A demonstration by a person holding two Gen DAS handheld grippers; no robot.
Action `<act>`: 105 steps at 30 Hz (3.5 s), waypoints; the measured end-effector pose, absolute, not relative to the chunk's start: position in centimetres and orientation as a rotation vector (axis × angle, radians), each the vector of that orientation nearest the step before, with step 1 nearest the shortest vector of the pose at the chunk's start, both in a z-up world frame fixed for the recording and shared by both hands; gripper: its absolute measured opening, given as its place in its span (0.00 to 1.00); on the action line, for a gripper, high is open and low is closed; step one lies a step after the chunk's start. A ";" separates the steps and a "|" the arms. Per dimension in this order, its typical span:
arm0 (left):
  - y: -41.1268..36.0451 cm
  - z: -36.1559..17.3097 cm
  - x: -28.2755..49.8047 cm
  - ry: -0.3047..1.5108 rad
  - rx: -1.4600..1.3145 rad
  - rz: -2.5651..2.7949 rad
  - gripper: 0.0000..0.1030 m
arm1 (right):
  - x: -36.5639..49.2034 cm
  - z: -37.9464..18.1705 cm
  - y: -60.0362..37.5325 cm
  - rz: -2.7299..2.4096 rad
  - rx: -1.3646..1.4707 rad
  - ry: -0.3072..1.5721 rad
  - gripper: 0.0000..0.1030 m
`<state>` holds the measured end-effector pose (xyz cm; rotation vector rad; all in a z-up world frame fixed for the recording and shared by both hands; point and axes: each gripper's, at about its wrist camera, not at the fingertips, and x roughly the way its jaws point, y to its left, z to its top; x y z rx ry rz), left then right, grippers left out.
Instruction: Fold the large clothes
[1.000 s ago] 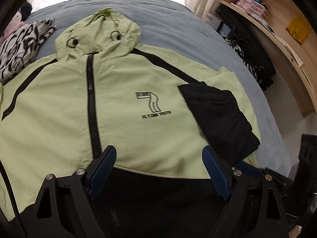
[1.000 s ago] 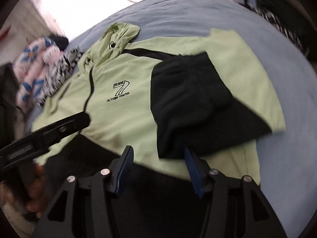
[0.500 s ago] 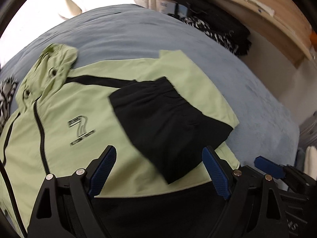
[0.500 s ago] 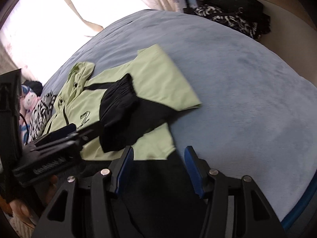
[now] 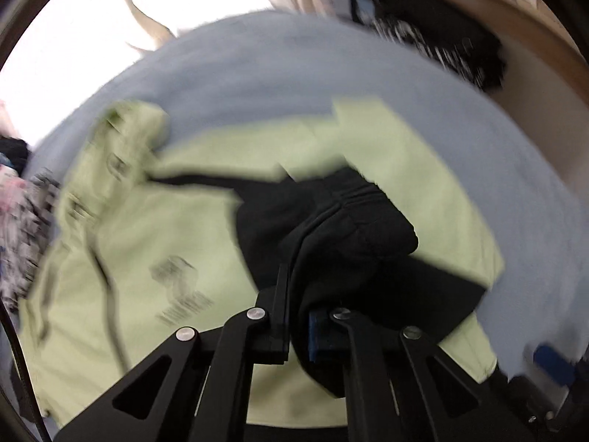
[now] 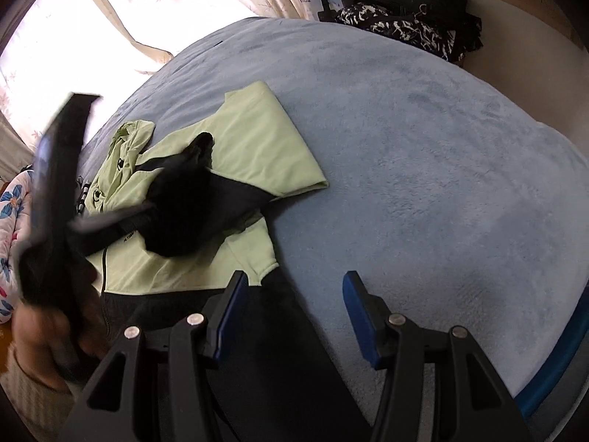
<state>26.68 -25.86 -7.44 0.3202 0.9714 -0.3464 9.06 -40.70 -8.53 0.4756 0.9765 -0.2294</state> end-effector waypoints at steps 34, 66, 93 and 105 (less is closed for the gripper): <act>5.8 -14.9 32.6 1.160 -0.355 -0.225 0.71 | 17.4 -9.6 -37.3 -0.171 0.295 1.061 0.52; 7.1 -13.4 37.0 1.073 -0.284 -0.128 0.70 | 33.2 -9.9 -38.5 -0.044 0.331 1.047 0.75; 0.2 -8.6 31.5 0.875 -0.112 0.033 0.46 | 30.9 -8.5 -23.6 0.090 0.096 0.983 0.48; -2.3 -14.7 29.7 1.025 -0.060 0.055 0.46 | 28.1 -14.0 -24.0 0.009 0.042 1.097 0.46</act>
